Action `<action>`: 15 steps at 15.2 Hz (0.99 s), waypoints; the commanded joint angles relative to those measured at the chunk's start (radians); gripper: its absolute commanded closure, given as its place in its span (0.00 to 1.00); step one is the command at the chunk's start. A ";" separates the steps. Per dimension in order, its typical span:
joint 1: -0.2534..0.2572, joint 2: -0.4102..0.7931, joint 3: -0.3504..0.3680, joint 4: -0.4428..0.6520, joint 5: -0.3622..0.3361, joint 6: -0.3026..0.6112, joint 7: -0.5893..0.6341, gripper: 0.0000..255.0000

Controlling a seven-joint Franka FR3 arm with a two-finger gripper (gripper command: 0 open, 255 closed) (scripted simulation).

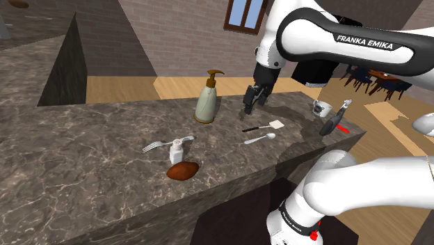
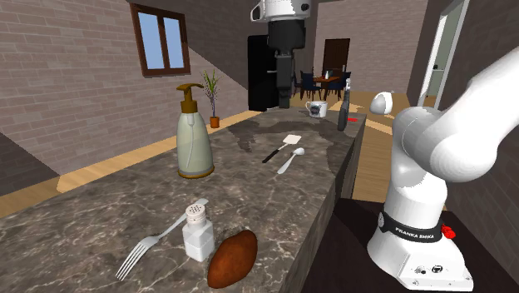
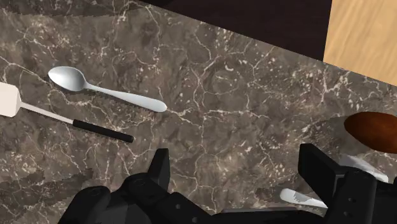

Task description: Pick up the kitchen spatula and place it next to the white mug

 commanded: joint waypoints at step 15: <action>0.032 -0.079 -0.482 -0.215 -0.306 0.208 -0.831 0.00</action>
